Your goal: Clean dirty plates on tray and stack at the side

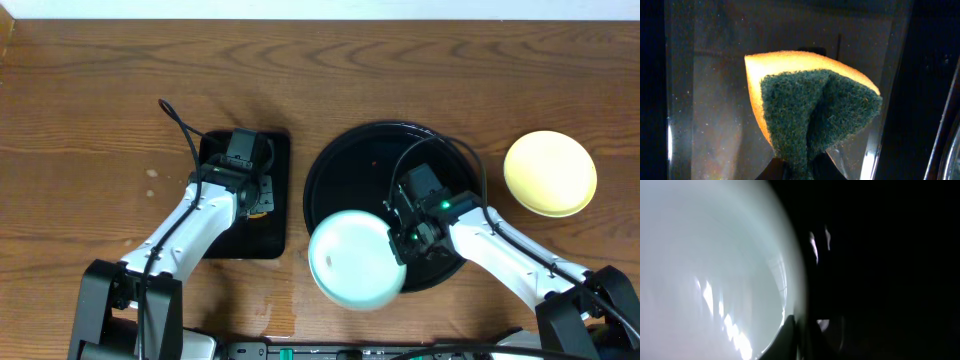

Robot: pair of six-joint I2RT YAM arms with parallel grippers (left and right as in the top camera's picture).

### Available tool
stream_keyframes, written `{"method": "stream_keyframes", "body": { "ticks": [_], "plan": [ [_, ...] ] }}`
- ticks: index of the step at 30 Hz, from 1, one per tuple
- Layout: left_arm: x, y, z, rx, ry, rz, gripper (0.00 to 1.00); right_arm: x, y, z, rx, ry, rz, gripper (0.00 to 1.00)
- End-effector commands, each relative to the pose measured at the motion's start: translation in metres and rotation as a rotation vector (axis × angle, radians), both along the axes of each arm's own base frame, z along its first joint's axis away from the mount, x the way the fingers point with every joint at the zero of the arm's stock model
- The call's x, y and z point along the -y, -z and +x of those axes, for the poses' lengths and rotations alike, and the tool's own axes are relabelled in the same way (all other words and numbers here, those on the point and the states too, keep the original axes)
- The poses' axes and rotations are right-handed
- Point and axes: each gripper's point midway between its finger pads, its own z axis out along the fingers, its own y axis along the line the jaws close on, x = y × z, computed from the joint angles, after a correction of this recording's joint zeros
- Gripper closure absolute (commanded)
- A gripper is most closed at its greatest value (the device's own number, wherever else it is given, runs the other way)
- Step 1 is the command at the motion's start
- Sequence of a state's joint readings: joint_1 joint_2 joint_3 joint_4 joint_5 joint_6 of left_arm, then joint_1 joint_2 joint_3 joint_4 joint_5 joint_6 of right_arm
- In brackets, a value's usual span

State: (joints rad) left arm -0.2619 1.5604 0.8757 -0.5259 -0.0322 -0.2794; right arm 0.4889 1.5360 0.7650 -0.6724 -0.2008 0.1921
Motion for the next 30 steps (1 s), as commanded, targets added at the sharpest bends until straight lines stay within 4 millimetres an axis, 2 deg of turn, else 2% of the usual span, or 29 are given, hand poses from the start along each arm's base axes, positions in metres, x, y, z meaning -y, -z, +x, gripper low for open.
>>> {"method": "stream_keyframes", "body": {
  "ticks": [1, 10, 12, 14, 17, 30],
  "plan": [
    [-0.003, 0.001, 0.0, -0.001, 0.009, 0.017, 0.88, 0.025, 0.001, 0.02, 0.071, 0.102, -0.12, 0.99],
    [-0.003, 0.001, 0.0, -0.001, 0.009, 0.017, 0.88, 0.062, -0.028, 0.076, 0.172, 0.452, -0.139, 0.99],
    [-0.003, 0.001, 0.0, -0.001, 0.009, 0.017, 0.87, 0.065, -0.032, 0.088, 0.212, 0.446, -0.124, 0.99],
    [-0.003, 0.001, 0.0, -0.001, 0.009, 0.017, 0.87, 0.063, -0.034, 0.095, 0.249, 0.355, -0.115, 0.99],
    [-0.003, 0.001, 0.0, -0.001, 0.009, 0.017, 0.87, 0.065, -0.035, 0.098, 0.283, 0.252, -0.147, 0.99],
    [-0.003, 0.003, 0.002, 0.005, 0.009, 0.016, 0.83, 0.068, -0.037, 0.102, 0.306, 0.27, -0.164, 0.99]
  ]
}}
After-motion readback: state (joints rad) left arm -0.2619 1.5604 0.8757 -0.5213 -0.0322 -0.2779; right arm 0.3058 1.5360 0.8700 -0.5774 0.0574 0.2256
